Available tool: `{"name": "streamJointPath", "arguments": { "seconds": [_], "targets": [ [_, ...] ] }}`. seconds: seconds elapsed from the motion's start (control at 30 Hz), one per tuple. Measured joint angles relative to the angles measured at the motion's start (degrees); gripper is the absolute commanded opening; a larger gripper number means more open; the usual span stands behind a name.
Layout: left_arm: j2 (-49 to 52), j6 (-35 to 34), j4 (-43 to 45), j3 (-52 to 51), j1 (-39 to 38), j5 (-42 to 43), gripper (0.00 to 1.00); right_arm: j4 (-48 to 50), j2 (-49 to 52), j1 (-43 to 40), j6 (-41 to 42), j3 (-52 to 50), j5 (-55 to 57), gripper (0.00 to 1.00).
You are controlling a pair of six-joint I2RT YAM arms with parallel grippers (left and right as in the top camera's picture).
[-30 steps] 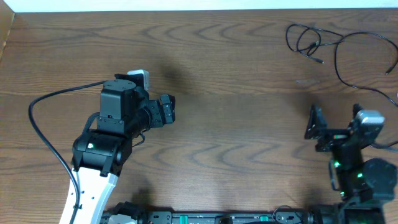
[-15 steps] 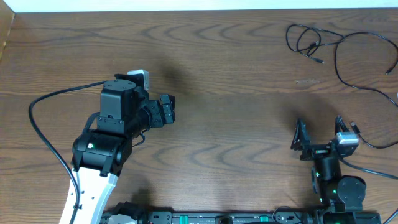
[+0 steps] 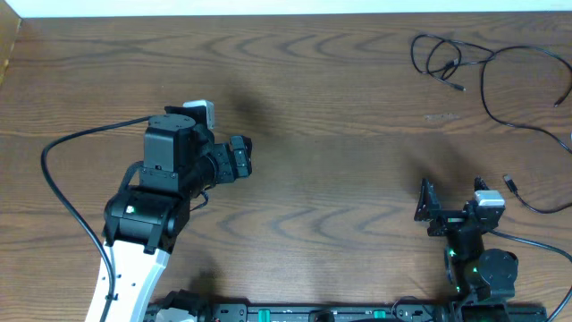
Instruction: Untangle cables
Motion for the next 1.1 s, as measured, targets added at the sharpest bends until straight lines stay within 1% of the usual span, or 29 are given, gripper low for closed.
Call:
{"name": "streamJointPath", "arguments": {
  "seconds": [0.83, 1.1],
  "targets": [
    [0.00, 0.02, -0.59, 0.00, 0.00, -0.09, 0.93, 0.00, 0.00, 0.00, 0.00, 0.00, 0.00, 0.99],
    [0.02, 0.15, -1.33, 0.00, 0.00, -3.30, 0.93, 0.00, 0.00, 0.00, 0.00, 0.00, 0.00, 0.99]
  ]
}}
